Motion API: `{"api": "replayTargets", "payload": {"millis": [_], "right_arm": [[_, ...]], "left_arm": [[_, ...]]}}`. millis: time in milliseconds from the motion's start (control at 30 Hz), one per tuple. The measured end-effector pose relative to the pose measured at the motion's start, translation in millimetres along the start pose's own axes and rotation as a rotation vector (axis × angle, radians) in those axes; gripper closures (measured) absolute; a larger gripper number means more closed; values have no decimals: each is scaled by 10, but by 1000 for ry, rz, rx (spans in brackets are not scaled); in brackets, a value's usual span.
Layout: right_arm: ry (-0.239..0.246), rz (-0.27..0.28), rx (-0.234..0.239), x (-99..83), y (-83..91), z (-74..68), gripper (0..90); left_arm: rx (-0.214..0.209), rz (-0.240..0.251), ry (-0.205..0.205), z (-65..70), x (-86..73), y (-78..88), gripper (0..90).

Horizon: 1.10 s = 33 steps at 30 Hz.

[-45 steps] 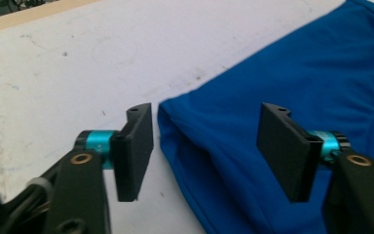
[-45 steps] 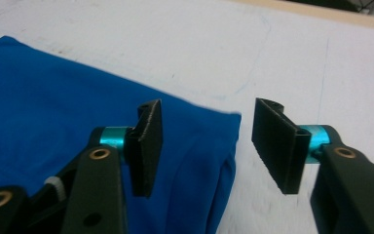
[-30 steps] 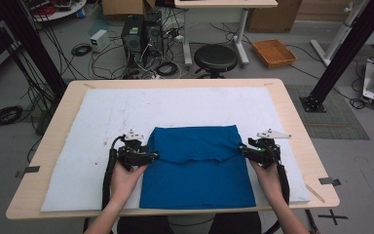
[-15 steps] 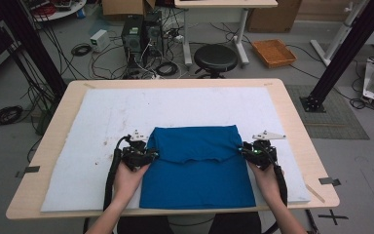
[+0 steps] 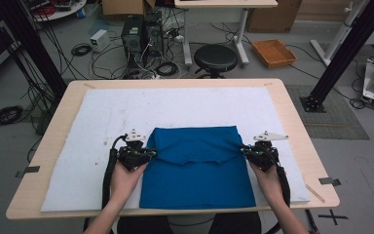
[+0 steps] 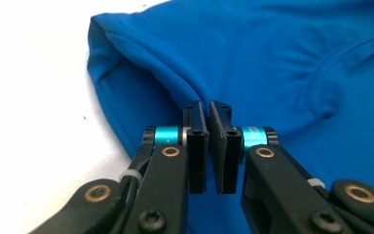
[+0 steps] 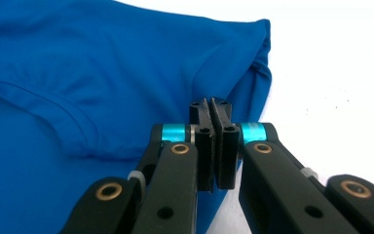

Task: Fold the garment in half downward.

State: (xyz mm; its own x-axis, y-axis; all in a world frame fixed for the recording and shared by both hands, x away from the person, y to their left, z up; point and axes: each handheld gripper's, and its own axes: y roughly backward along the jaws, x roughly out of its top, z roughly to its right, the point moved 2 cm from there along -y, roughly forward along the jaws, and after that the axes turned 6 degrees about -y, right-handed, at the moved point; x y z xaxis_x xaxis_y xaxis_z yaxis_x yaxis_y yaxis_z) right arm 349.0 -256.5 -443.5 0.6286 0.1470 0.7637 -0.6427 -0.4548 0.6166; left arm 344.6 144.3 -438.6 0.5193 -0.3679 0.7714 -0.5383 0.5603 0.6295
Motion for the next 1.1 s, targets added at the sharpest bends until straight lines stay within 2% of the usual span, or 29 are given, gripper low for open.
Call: {"api": "replayTargets", "payload": {"millis": [267,367,567,667,833,967,1100], "right_arm": [[27,-2,41,-67,265,-163,890],[41,-1,62,-133,381,-239,890],[60,3,93,-314,647,-351,890],[82,9,97,-414,782,-408,890],[99,7,95,-565,912,-478,890],[101,-15,74,-748,952,-503,890],[100,-19,61,-841,963,-510,889]], "left_arm": [[-74,17,4,147,-85,318,854],[-111,20,5,224,-155,438,854],[-149,20,-4,372,-300,661,854],[-158,21,-10,456,-380,744,851],[-155,11,-35,604,-494,835,850],[-144,2,-36,652,-572,824,850],[-137,-12,-25,652,-650,771,841]]}}
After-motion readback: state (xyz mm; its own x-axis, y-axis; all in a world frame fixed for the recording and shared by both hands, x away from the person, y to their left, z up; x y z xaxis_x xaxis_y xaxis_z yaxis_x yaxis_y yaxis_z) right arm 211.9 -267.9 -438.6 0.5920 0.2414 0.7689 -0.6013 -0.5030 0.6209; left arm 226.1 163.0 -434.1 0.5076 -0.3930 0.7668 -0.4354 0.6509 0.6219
